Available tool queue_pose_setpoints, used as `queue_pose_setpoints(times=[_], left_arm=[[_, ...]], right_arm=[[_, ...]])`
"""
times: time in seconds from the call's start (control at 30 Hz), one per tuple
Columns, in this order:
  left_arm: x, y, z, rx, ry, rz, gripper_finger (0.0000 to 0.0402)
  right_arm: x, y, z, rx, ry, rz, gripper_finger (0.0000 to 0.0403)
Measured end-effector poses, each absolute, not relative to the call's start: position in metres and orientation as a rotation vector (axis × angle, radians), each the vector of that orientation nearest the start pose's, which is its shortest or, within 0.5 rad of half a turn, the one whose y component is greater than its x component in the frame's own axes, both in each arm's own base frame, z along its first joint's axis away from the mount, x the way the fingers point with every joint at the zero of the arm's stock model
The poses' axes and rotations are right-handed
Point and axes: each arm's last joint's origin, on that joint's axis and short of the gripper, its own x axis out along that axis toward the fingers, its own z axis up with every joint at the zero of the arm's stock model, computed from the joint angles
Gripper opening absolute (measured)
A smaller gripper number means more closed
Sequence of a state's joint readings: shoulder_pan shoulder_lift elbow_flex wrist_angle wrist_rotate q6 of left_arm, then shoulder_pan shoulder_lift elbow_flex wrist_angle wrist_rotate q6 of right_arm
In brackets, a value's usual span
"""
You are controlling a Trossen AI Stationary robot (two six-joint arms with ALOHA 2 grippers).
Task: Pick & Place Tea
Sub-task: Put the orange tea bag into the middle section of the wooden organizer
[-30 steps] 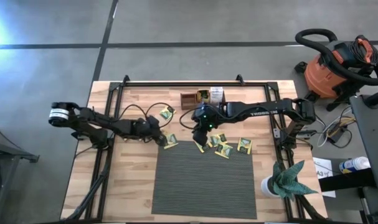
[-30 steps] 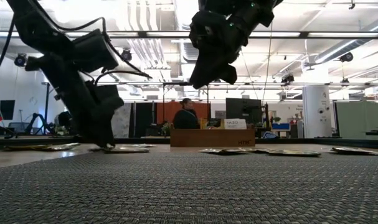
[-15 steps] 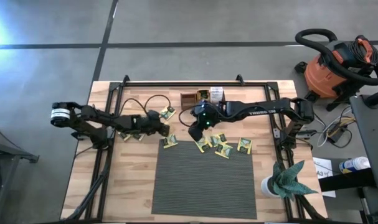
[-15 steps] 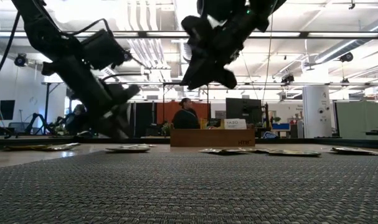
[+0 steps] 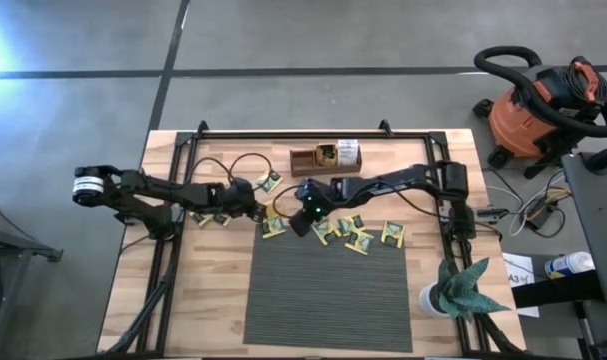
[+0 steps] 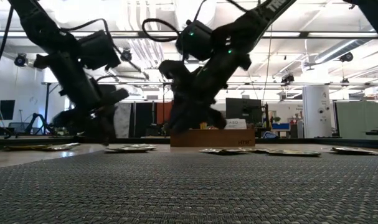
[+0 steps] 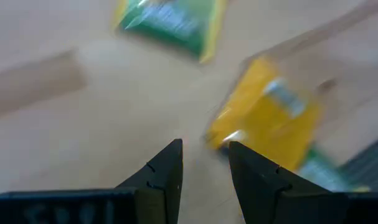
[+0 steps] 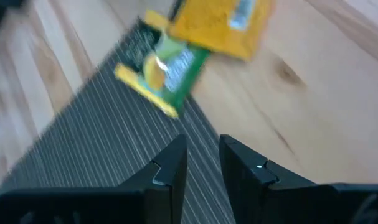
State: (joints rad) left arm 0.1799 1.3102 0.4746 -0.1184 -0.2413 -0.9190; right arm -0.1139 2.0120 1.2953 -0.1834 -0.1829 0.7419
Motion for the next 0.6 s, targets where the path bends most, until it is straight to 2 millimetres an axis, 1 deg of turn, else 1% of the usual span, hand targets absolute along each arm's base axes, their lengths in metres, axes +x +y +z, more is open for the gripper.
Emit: queue_pose_setpoints(times=[0.1,0.13,0.27,0.37,0.5,0.6], left_arm=[[0.207,0.044,0.134,-0.831,0.754,0.805,0.0126],[0.207,0.044,0.134,-0.835,0.754,0.805,0.0126],[0.207,0.044,0.131,-0.875,0.737,0.821,0.0126],[0.207,0.044,0.129,-0.875,0.740,0.830,0.0126],[0.208,0.044,0.126,-0.883,0.751,0.833,0.0126],[0.207,0.044,0.127,-0.891,0.748,0.836,0.0126]], right_arm=[[0.425,-0.045,0.149,0.833,0.814,-0.264,0.0093],[0.430,-0.048,0.151,0.828,0.777,-0.266,0.0093],[0.442,-0.056,0.148,0.785,0.750,-0.309,0.0093],[0.453,-0.059,0.140,0.740,0.756,-0.305,0.0093],[0.466,-0.061,0.121,0.738,0.794,-0.316,0.0093],[0.472,-0.063,0.118,0.736,0.822,-0.330,0.0093]])
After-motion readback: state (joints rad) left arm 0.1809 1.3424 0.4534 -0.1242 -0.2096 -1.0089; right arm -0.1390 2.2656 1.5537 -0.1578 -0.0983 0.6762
